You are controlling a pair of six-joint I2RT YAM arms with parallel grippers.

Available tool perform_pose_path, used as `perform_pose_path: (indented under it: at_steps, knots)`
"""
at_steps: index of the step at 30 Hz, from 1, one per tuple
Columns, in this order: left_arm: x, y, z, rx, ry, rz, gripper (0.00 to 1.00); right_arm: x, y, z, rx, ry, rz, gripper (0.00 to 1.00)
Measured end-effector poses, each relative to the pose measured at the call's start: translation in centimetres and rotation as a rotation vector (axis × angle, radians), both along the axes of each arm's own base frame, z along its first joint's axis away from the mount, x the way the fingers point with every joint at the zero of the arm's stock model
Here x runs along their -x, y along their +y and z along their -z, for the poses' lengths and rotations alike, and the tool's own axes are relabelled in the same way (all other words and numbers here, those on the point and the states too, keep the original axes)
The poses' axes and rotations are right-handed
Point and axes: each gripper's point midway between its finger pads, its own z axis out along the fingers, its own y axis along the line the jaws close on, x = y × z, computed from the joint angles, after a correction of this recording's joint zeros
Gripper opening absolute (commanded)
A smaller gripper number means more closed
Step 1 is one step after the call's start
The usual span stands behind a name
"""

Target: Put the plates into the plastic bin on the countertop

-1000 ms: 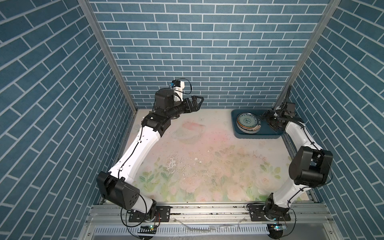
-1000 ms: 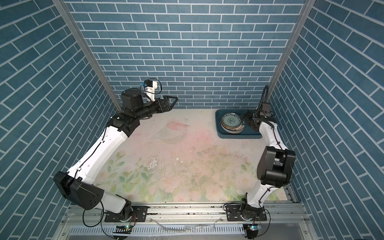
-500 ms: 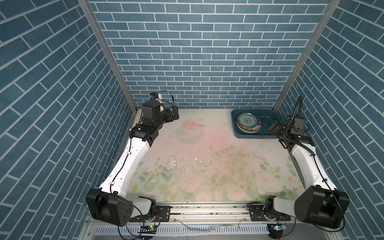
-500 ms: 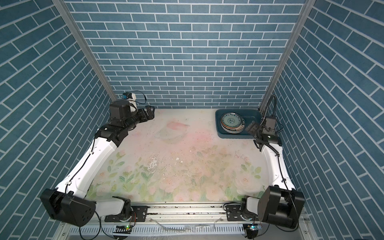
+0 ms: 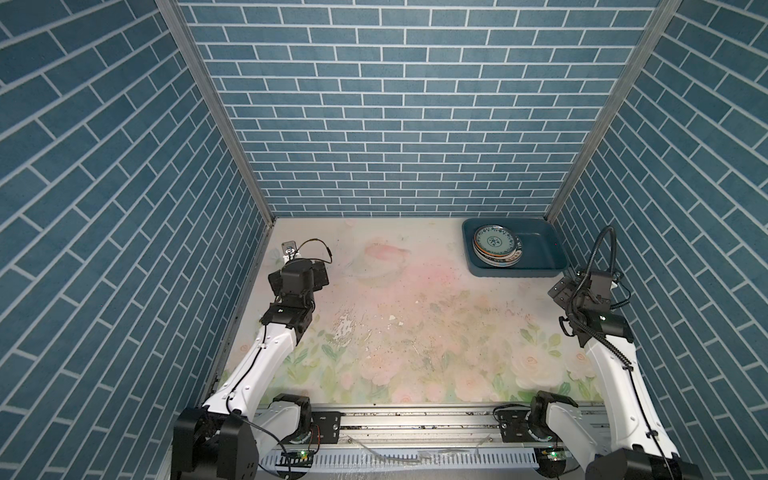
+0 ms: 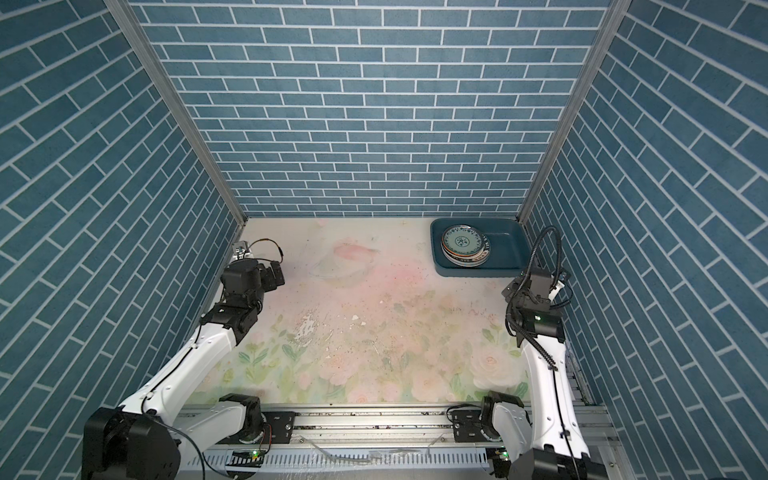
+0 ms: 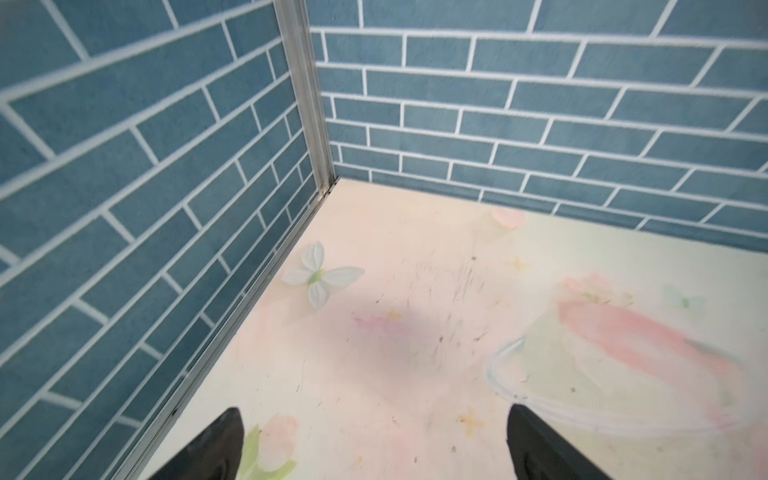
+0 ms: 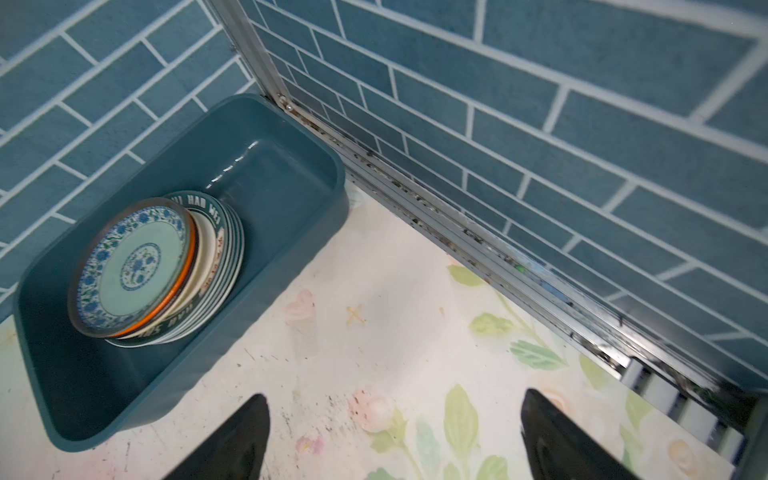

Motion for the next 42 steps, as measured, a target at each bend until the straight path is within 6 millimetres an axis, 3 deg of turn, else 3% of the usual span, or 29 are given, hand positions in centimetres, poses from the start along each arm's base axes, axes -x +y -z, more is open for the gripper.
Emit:
perform_pose_path:
  at_steps: [8, 16, 21, 28, 37, 42]
  knots:
    - [0.4, 1.4, 6.9, -0.074, 0.048, -0.031, 1.0, 1.6, 0.2, 2.8, -0.014, 0.085, 0.001, 0.98]
    - [-1.6, 1.4, 5.6, -0.124, -0.04, 0.011, 1.0, 1.5, 0.4, 6.3, -0.015, 0.093, -0.014, 0.99]
    - [-2.0, 0.6, 5.4, -0.124, -0.047, 0.064, 1.0, -0.2, -0.1, 6.5, 0.033, 0.08, -0.033, 0.99]
    - [-1.1, 0.2, 7.7, -0.115, -0.03, 0.095, 1.0, -2.7, -0.7, 6.1, 0.115, 0.046, -0.075, 0.99]
    - [-2.2, -0.1, 11.7, -0.135, 0.021, 0.122, 1.0, -5.5, -0.3, 6.0, 0.186, -0.049, -0.169, 0.99]
    - [-2.5, -0.1, 11.1, -0.134, -0.007, 0.118, 1.0, -7.5, 0.4, 6.4, 0.195, -0.084, -0.24, 0.99]
